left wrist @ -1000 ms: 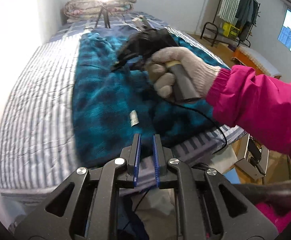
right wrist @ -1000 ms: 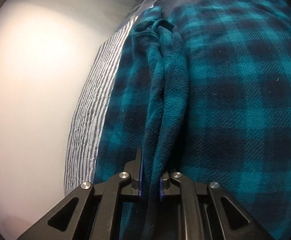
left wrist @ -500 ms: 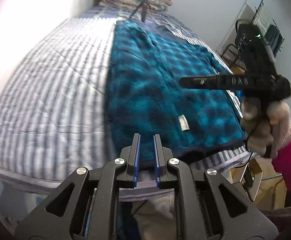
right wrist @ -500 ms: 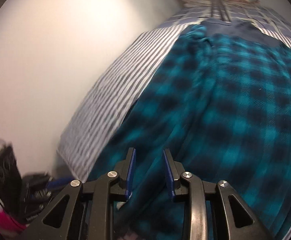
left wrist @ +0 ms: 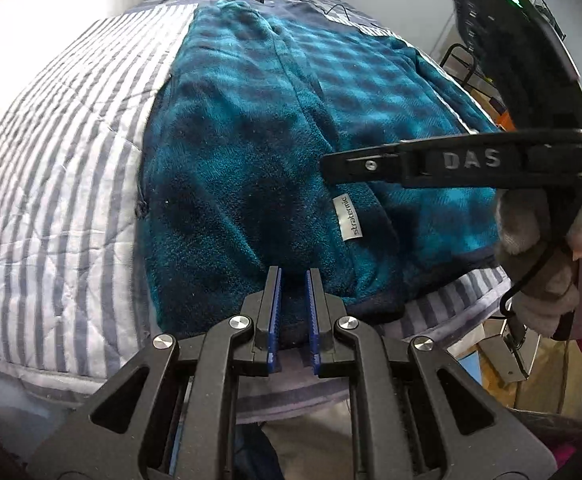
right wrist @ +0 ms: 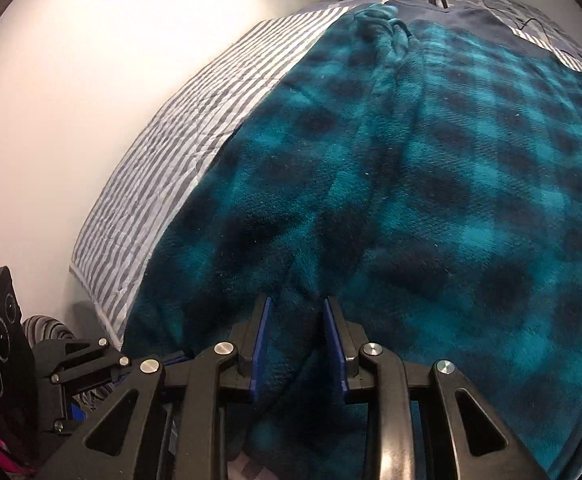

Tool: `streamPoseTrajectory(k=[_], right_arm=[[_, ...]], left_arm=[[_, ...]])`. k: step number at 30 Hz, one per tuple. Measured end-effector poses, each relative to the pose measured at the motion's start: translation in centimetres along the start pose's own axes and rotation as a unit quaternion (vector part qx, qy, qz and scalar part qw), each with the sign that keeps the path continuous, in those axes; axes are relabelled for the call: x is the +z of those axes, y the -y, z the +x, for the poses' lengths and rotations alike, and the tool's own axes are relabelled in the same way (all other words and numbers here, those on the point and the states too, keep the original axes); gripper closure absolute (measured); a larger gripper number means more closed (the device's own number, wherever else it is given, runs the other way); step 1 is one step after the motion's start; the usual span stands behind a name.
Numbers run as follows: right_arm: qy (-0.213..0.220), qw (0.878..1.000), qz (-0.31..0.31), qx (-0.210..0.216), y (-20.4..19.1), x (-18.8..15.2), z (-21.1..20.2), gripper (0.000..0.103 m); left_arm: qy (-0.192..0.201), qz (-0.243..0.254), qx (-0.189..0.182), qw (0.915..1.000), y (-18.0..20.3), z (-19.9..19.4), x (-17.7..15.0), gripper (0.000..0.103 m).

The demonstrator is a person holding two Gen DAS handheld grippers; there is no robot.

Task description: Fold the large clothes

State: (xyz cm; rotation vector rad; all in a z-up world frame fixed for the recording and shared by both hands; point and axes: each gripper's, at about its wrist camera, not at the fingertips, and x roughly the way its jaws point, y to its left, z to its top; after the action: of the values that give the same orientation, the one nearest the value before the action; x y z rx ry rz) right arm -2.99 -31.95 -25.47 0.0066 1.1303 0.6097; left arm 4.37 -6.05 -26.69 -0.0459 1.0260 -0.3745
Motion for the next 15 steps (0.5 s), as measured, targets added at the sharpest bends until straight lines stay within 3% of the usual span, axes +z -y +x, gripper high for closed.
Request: streamPoseTrajectory(k=[7, 9, 10, 11, 13, 15], right_arm=[[0.088, 0.996, 0.016, -0.018, 1.4, -3.2, -6.7, 0.053], [0.119, 0.992, 0.028, -0.035, 2.6, -4.6, -9.3, 0.043], [0.13, 0.99, 0.033, -0.044, 3.1, -5.2, -10.3, 0.036], [0.141, 0.988, 0.037, -0.057, 3.7, -5.9, -11.5, 0.031], [0.152, 0.984, 0.039, -0.083, 5.0, -7.1, -13.7, 0.03], [0.16, 0.979, 0.046, -0.114, 7.0, -8.5, -15.8, 0.03]], left_arm=[[0.04, 0.019, 0.013, 0.9989, 1.0, -4.4, 0.1, 0.093], [0.053, 0.024, 0.019, 0.9981, 1.4, -5.9, 0.2, 0.093], [0.06, 0.027, 0.02, 0.9976, 1.7, -6.7, 0.2, 0.09], [0.065, 0.029, 0.021, 0.9972, 1.8, -7.1, 0.4, 0.076], [0.08, 0.03, 0.021, 0.9962, 2.4, -8.0, 1.0, 0.057], [0.1, 0.027, 0.011, 0.9946, 2.9, -8.9, 1.7, 0.057]])
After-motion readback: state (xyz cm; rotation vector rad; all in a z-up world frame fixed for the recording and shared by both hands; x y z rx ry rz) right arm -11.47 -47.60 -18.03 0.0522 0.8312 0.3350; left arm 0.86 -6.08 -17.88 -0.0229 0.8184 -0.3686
